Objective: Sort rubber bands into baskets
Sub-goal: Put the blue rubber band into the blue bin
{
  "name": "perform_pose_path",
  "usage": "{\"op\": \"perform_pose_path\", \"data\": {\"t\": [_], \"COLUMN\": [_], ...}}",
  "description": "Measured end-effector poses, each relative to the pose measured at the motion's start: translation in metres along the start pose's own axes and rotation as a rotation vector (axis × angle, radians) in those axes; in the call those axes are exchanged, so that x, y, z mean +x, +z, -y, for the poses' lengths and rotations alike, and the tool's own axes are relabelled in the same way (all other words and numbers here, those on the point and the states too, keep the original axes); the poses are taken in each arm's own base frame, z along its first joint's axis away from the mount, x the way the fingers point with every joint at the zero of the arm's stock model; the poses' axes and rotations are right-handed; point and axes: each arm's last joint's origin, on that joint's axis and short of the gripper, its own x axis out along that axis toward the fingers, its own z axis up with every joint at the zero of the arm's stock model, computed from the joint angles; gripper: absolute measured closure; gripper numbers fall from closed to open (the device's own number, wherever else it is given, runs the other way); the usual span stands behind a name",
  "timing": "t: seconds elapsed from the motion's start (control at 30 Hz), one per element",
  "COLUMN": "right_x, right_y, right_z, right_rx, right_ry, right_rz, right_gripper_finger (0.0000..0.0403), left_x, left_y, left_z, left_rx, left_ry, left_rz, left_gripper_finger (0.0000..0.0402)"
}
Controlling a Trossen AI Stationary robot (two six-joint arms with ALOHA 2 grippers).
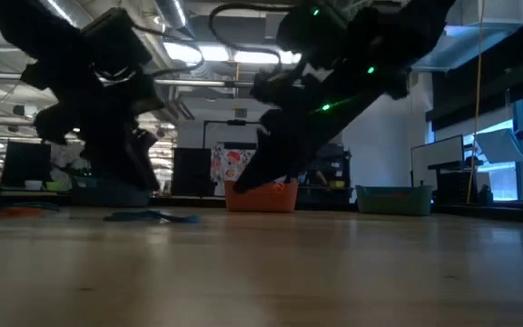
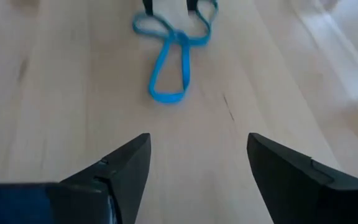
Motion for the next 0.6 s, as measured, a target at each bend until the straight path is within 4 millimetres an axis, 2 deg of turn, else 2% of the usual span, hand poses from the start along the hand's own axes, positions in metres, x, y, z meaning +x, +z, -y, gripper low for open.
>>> {"op": "perform_pose_path", "data": {"t": [0.2,0.4,0.6], "right_x": [0.023,0.047,0.066], "right_y": [-0.001,-0.003,-0.006], "right_z": [0.008,0.009,0.001], "right_rx": [0.053,0.069,0.057], "right_ry": [0.057,0.084,0.156], "right_rz": [0.108,0.149,0.119], "right_gripper_finger": [0.0139,0.0139,0.014], "left_x": [0.005,0.006,0.007], "left_y": [-0.019,-0.021,-0.02], "left_z": [-0.004,-0.008,-0.01], "left_rx": [-0.008,-0.016,-0.051], "left_ry": [0.121,0.263,0.305], "left_rz": [-0.04,-0.027,-0.01], "left_gripper_finger": [0.0247,0.0247,0.0247]}}
